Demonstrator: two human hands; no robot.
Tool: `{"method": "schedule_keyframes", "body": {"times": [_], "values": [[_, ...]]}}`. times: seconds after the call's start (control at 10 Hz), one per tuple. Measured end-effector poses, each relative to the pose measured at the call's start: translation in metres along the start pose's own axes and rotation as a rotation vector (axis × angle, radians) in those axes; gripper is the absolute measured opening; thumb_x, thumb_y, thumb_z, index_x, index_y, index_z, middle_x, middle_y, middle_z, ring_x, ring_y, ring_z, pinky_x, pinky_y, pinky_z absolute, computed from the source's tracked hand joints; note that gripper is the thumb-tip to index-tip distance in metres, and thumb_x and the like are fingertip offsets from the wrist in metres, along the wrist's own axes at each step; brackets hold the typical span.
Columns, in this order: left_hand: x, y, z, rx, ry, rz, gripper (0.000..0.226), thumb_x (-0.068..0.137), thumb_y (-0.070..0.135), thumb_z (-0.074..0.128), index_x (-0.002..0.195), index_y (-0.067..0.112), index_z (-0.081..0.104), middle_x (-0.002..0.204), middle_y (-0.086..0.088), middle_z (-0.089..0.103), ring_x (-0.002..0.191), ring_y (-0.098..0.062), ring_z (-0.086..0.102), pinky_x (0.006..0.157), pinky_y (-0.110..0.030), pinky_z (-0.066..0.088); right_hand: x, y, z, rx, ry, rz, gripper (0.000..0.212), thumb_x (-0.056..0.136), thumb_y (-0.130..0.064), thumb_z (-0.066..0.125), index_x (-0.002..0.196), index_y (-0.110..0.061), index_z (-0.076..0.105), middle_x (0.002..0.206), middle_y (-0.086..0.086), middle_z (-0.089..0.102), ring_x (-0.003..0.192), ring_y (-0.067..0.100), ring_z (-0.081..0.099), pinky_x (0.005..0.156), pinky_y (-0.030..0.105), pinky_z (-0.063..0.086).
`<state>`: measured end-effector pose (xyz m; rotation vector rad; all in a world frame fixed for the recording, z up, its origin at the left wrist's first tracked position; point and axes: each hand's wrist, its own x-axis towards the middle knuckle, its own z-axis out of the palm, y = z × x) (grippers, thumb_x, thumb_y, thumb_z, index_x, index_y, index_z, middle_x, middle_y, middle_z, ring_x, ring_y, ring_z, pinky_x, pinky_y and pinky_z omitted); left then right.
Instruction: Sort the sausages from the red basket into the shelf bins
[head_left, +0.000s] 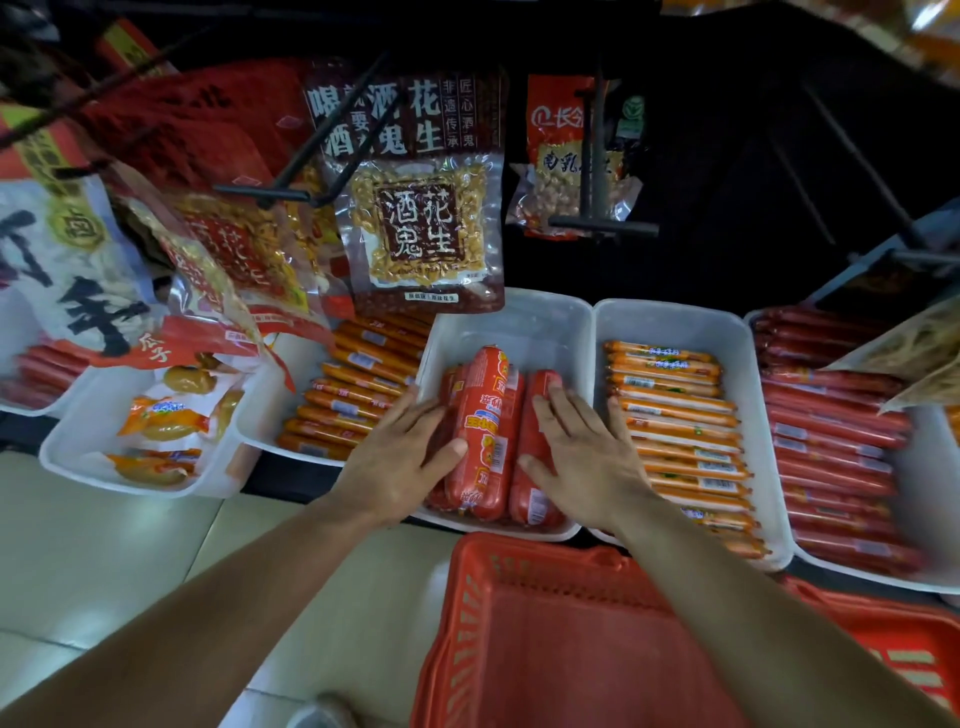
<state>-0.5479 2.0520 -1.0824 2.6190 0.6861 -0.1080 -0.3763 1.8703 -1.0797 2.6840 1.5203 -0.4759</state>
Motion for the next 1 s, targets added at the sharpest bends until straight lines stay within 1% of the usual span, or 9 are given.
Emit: {"method": "schedule_keyframes", "body": {"times": [0.1, 0.2, 0.3, 0.5, 0.6, 0.7, 0.8, 0.9, 1.0], "values": [[0.003, 0.003, -0.003, -0.036, -0.071, -0.051, 0.09, 0.086, 0.08, 0.016, 0.154, 0.023, 0.029, 0.162, 0.005, 0.027, 0.152, -0.009, 0.0, 0.122, -0.04, 0.02, -0.004, 0.003, 0.006, 0.045, -0.035, -0.021, 0.076, 0.099, -0.063, 0.019, 0.157, -0.025, -0.013, 0.163, -0.002, -0.023, 0.149, 0.014, -0.022, 0.122, 0.045, -0.009], [0.004, 0.013, -0.007, -0.037, -0.089, -0.076, 0.076, 0.096, 0.066, 0.029, 0.155, 0.018, 0.025, 0.164, 0.001, 0.023, 0.153, -0.011, -0.002, 0.122, -0.038, 0.014, -0.002, -0.001, 0.005, 0.071, -0.025, -0.027, 0.075, 0.101, -0.059, 0.019, 0.157, -0.022, -0.013, 0.163, 0.002, -0.024, 0.149, 0.017, -0.023, 0.123, 0.042, -0.004], [0.003, 0.016, -0.006, -0.06, -0.082, -0.079, 0.077, 0.097, 0.064, 0.029, 0.156, 0.016, 0.022, 0.165, -0.001, 0.019, 0.153, -0.012, -0.005, 0.123, -0.04, 0.012, -0.003, -0.003, 0.006, 0.07, -0.022, -0.024, 0.074, 0.101, -0.058, 0.018, 0.157, -0.02, -0.013, 0.162, 0.004, -0.026, 0.149, 0.019, -0.025, 0.123, 0.042, -0.003], [0.014, 0.02, -0.009, -0.124, -0.066, -0.088, 0.07, 0.101, 0.055, 0.034, 0.158, 0.018, 0.017, 0.166, 0.0, 0.015, 0.152, -0.013, -0.007, 0.123, -0.041, 0.009, 0.007, 0.003, 0.008, 0.057, -0.002, -0.024, 0.074, 0.101, -0.058, 0.017, 0.157, -0.02, -0.011, 0.163, 0.005, -0.023, 0.149, 0.019, -0.023, 0.124, 0.043, -0.002], [0.011, 0.024, -0.013, -0.127, -0.085, -0.079, 0.068, 0.101, 0.055, 0.035, 0.157, 0.02, 0.02, 0.166, 0.0, 0.015, 0.152, -0.013, -0.008, 0.123, -0.043, 0.01, 0.006, 0.002, 0.008, 0.039, 0.001, -0.026, 0.073, 0.101, -0.059, 0.015, 0.157, -0.02, -0.011, 0.163, 0.006, -0.023, 0.15, 0.02, -0.022, 0.123, 0.043, -0.004], [0.011, 0.029, -0.028, -0.103, -0.142, -0.111, 0.064, 0.102, 0.052, 0.038, 0.155, 0.02, 0.027, 0.166, -0.001, 0.015, 0.153, -0.016, 0.001, 0.123, -0.043, 0.013, 0.005, 0.002, 0.002, 0.011, -0.032, -0.022, 0.074, 0.101, -0.06, 0.014, 0.157, -0.02, -0.013, 0.163, 0.006, -0.023, 0.15, 0.02, -0.021, 0.122, 0.044, -0.008], [0.011, 0.03, -0.048, -0.023, -0.175, -0.106, 0.062, 0.101, 0.054, 0.038, 0.153, 0.022, 0.031, 0.163, -0.002, 0.025, 0.151, -0.018, 0.018, 0.121, -0.042, 0.023, -0.002, 0.005, -0.012, 0.0, -0.045, -0.004, 0.076, 0.1, -0.061, 0.016, 0.157, -0.019, -0.011, 0.165, 0.003, -0.018, 0.151, 0.02, -0.018, 0.122, 0.044, -0.007], [0.001, 0.046, -0.072, 0.045, -0.175, -0.119, 0.061, 0.1, 0.053, 0.042, 0.152, 0.021, 0.034, 0.157, -0.003, 0.035, 0.143, -0.023, 0.034, 0.115, -0.039, 0.031, -0.02, 0.012, -0.033, 0.043, -0.032, 0.048, 0.078, 0.099, -0.061, 0.023, 0.158, -0.02, -0.007, 0.166, 0.002, -0.008, 0.152, 0.021, -0.01, 0.124, 0.045, -0.001], [-0.014, 0.071, -0.09, 0.102, -0.178, -0.12, 0.061, 0.098, 0.055, 0.045, 0.149, 0.021, 0.037, 0.153, -0.005, 0.041, 0.138, -0.025, 0.041, 0.111, -0.038, 0.036, -0.041, 0.021, -0.062, 0.029, -0.021, 0.104, 0.082, 0.096, -0.062, 0.033, 0.158, -0.019, 0.001, 0.166, 0.004, 0.004, 0.152, 0.025, 0.0, 0.123, 0.047, 0.008]]}}
